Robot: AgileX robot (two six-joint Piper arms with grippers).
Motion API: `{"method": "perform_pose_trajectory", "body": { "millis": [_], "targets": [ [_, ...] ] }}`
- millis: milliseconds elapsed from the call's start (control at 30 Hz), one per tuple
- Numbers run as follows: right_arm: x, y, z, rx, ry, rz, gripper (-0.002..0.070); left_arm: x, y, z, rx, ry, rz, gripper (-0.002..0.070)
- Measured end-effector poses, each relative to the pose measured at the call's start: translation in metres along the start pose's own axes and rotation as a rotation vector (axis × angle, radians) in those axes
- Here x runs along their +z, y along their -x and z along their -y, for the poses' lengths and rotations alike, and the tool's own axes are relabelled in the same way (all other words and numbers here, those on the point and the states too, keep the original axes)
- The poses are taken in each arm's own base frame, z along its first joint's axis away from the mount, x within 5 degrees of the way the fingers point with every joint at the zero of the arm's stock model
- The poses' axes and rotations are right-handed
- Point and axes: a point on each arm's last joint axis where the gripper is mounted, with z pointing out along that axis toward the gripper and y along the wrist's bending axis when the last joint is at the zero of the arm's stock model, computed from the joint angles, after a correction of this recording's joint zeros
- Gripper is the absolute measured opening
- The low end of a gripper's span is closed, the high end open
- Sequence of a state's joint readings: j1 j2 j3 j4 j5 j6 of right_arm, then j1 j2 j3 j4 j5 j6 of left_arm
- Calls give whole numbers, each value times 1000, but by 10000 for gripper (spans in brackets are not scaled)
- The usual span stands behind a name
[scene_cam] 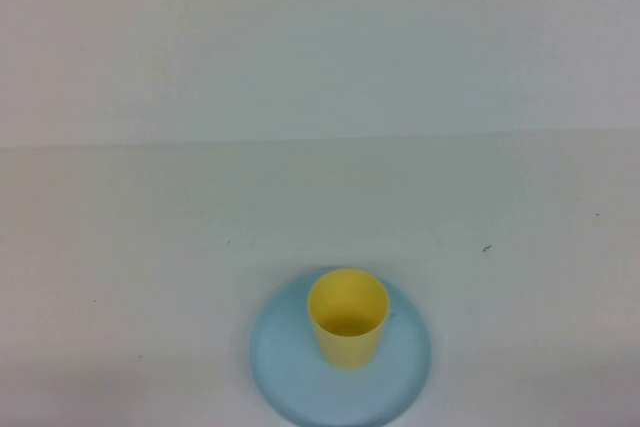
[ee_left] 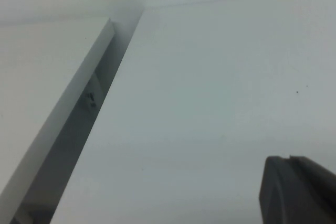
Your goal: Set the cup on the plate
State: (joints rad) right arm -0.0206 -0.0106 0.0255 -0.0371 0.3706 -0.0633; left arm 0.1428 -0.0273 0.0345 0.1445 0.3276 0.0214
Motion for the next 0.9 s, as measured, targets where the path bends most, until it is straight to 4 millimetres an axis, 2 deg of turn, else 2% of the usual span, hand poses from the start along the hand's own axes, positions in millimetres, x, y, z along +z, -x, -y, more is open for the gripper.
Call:
{"method": "perform_pose_trajectory", "body": {
  "millis": [200, 667, 900],
  "targets": [
    [0, 0, 0, 0, 0, 0, 1, 0, 0, 3, -17, -48, 5, 1],
    [0, 0, 0, -1, 0, 0, 1, -1, 1, 13, 64, -205, 30, 1],
    [0, 0, 0, -1, 0, 0, 1, -1, 1, 14, 67, -216, 32, 1]
  ]
}}
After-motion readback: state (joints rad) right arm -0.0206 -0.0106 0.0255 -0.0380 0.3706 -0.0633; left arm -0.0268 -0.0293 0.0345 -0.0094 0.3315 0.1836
